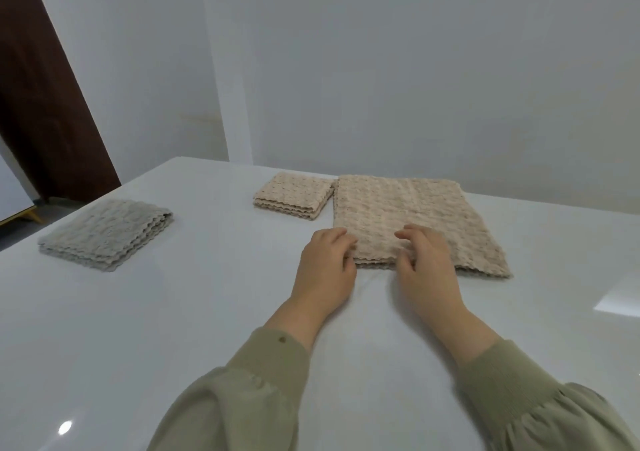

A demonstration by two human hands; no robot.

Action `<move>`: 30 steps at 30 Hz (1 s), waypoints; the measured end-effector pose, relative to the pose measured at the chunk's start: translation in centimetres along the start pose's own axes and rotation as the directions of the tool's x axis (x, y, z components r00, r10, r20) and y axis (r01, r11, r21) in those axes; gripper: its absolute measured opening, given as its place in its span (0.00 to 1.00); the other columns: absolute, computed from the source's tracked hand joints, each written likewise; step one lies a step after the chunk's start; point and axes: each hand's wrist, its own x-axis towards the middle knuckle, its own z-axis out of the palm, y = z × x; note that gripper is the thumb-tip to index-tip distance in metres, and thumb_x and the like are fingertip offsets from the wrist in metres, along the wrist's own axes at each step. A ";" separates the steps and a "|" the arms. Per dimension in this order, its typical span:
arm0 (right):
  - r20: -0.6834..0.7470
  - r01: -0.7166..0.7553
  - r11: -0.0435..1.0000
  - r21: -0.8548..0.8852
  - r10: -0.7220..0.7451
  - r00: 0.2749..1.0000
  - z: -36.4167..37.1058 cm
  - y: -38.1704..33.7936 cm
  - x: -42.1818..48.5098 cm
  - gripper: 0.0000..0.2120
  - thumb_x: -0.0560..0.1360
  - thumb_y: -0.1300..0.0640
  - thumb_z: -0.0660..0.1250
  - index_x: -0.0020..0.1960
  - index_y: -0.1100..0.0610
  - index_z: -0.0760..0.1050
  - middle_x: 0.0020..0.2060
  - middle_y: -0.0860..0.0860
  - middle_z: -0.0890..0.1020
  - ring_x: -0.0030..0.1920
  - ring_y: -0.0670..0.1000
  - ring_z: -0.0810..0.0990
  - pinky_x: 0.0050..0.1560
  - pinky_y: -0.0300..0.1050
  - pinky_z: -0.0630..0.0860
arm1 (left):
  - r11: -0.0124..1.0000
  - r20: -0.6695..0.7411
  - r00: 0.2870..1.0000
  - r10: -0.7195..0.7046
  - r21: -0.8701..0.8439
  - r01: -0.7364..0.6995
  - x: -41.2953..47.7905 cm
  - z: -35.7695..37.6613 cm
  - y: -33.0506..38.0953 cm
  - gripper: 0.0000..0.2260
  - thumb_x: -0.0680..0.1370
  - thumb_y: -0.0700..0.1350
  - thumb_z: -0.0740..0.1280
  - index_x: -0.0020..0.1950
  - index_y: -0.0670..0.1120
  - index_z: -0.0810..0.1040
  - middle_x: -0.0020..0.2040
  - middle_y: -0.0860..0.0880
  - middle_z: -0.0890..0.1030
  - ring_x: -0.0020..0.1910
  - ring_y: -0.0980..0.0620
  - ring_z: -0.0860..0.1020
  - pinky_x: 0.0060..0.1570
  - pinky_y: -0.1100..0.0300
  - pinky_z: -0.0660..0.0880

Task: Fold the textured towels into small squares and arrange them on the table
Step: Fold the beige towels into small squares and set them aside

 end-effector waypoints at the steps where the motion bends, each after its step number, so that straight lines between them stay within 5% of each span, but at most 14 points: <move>1: -0.008 0.001 1.000 -0.022 -0.001 1.000 -0.5 0.6 -0.2 0.12 0.74 0.67 0.63 0.56 0.62 0.76 0.59 0.55 0.76 0.62 0.55 0.69 0.62 0.39 0.60 | 1.000 -0.014 1.000 -0.006 0.016 0.006 -0.2 0.4 0.8 0.16 0.76 0.38 0.62 0.63 0.43 0.77 0.65 0.46 0.74 0.66 0.47 0.68 0.66 0.56 0.64; 8: 0.030 -0.034 0.992 -0.124 0.038 0.999 -1.7 3.7 0.1 0.10 0.71 0.62 0.68 0.51 0.61 0.78 0.49 0.55 0.80 0.54 0.58 0.74 0.57 0.50 0.69 | 0.984 -0.008 0.997 -0.073 0.163 0.074 0.5 2.7 3.4 0.14 0.77 0.45 0.63 0.62 0.48 0.76 0.62 0.53 0.76 0.64 0.51 0.68 0.62 0.57 0.64; 14: 0.070 -0.073 0.983 -0.169 0.086 0.994 -0.5 4.1 1.2 0.15 0.70 0.51 0.71 0.54 0.55 0.78 0.48 0.51 0.80 0.54 0.55 0.74 0.60 0.49 0.63 | 0.981 -0.048 0.991 -0.128 0.141 0.133 1.8 3.7 3.8 0.10 0.77 0.48 0.64 0.55 0.50 0.80 0.55 0.53 0.80 0.59 0.50 0.71 0.56 0.56 0.67; 20: 0.014 -0.069 0.989 -0.130 0.071 0.997 0.0 4.8 1.3 0.10 0.73 0.51 0.69 0.48 0.57 0.81 0.46 0.53 0.82 0.52 0.56 0.75 0.60 0.52 0.65 | 0.990 -0.110 0.985 -0.134 0.024 0.137 1.9 3.8 3.4 0.06 0.76 0.46 0.66 0.47 0.48 0.82 0.47 0.52 0.82 0.52 0.49 0.74 0.51 0.53 0.71; 24: -0.038 -0.102 0.981 -0.164 0.097 0.995 -0.5 4.9 1.3 0.06 0.75 0.56 0.66 0.44 0.57 0.81 0.43 0.52 0.82 0.50 0.56 0.75 0.57 0.51 0.66 | 0.984 -0.109 0.979 -0.173 0.013 0.175 1.9 3.8 3.1 0.09 0.74 0.39 0.65 0.50 0.47 0.83 0.51 0.52 0.82 0.55 0.49 0.74 0.54 0.56 0.70; 30: 0.033 -0.140 0.948 -0.285 0.156 0.987 -0.9 5.0 1.2 0.12 0.72 0.57 0.62 0.53 0.54 0.79 0.50 0.51 0.80 0.56 0.56 0.72 0.65 0.53 0.61 | 0.949 -0.147 0.939 -0.311 0.007 0.315 2.0 2.9 1.9 0.10 0.75 0.39 0.64 0.53 0.46 0.82 0.54 0.50 0.80 0.57 0.49 0.71 0.49 0.63 0.65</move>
